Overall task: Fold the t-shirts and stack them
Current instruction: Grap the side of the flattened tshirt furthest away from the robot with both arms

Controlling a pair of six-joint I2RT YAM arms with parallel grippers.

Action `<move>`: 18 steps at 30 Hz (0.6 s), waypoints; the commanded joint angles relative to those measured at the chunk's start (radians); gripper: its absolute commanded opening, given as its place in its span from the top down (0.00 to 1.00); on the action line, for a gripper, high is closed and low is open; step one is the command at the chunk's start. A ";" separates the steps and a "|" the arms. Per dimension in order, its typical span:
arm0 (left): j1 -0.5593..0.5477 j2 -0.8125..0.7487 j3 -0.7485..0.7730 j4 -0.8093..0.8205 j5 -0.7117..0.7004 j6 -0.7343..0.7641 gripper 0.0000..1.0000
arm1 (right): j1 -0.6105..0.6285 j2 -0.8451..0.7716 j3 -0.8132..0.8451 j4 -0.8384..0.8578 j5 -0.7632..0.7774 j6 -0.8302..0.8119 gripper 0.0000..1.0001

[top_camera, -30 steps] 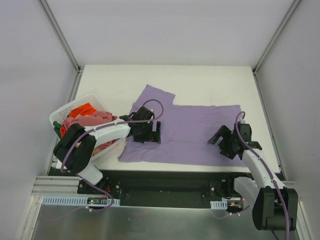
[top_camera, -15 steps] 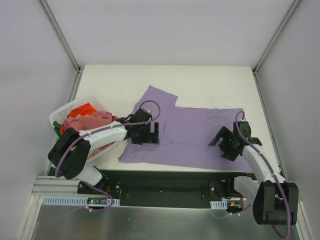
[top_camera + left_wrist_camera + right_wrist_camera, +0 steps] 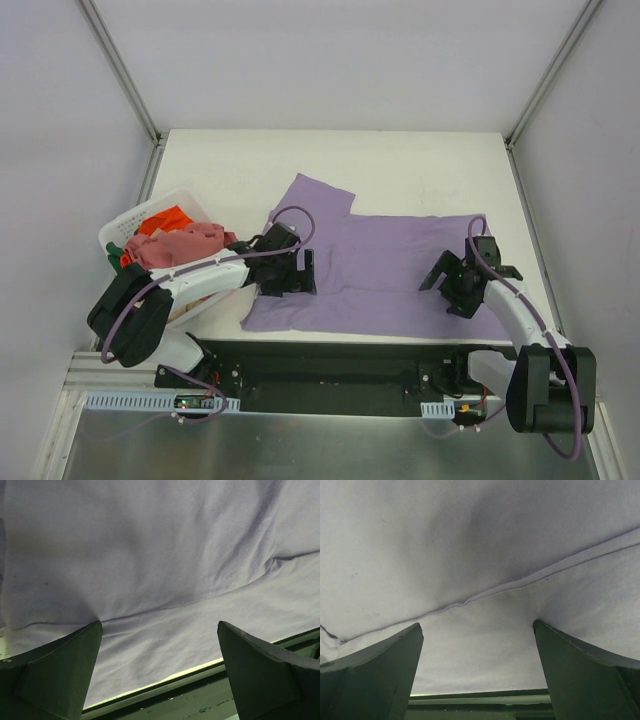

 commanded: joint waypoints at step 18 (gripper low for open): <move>0.216 0.337 0.837 -0.275 -0.178 0.202 0.01 | -0.051 -0.004 0.379 -0.033 0.164 -0.133 0.04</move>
